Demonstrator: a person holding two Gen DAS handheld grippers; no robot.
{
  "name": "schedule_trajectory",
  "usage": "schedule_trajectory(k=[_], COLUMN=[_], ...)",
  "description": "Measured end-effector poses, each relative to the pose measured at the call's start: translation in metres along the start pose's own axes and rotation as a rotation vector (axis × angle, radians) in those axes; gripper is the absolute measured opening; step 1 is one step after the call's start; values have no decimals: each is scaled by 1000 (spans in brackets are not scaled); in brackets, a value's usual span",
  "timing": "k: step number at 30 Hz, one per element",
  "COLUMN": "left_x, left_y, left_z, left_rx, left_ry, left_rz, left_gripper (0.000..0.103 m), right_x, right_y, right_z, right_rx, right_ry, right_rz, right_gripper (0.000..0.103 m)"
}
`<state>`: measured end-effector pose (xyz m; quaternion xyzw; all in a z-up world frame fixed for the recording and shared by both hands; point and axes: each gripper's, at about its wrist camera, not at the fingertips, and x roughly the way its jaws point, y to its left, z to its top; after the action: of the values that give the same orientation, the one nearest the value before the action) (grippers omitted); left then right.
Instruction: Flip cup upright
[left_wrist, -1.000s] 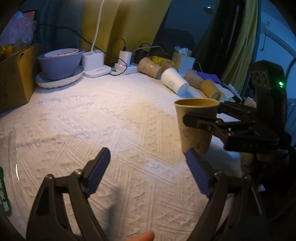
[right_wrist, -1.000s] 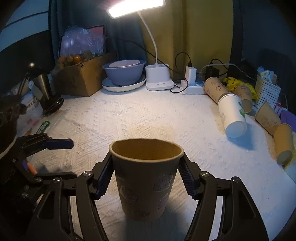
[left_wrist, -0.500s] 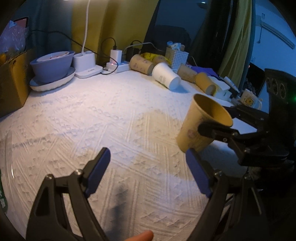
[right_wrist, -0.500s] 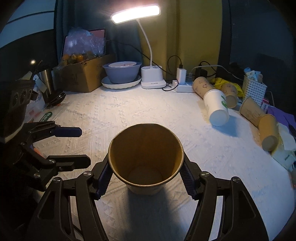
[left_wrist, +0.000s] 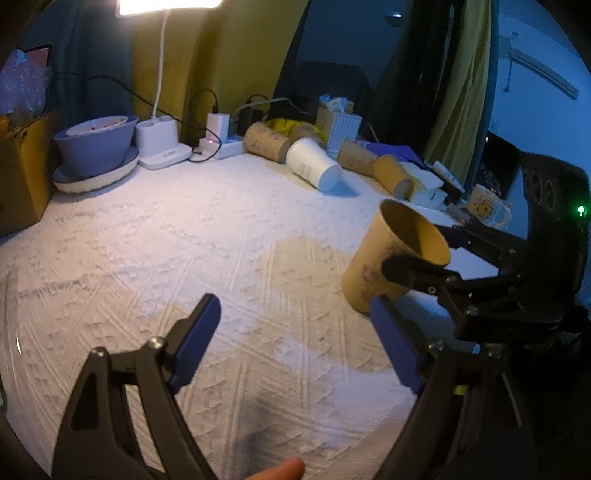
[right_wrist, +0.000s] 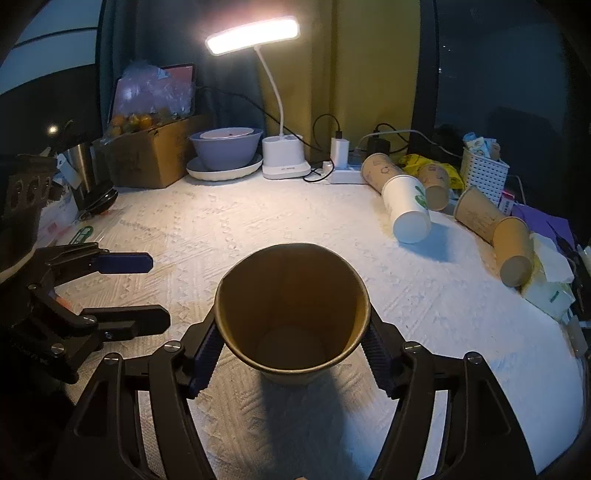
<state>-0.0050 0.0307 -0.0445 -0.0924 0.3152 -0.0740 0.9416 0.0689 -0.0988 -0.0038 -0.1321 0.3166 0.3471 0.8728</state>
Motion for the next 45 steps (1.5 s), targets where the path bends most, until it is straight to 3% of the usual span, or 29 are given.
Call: schedule_trajectory(k=[2,17,34,45], left_x=[-4,-36,-75,-95], left_y=[-2,-17,-55,-74], left_z=[-1,3,24,32], left_rx=[-2,23,64,86], left_ry=[-15,-99,-223,-332], left_rz=[-3,-23,-38,28], left_gripper=[85,85,92,92], right_x=[-2,-39,-102,-144], right_y=[-1,3,2,-5], right_z=[-1,-4,2,7], right_rx=[6,37,62,100], right_ry=[0,-13,-116,-203], right_rz=[-6,-68,-142,-198], right_gripper=[76,77,77,77])
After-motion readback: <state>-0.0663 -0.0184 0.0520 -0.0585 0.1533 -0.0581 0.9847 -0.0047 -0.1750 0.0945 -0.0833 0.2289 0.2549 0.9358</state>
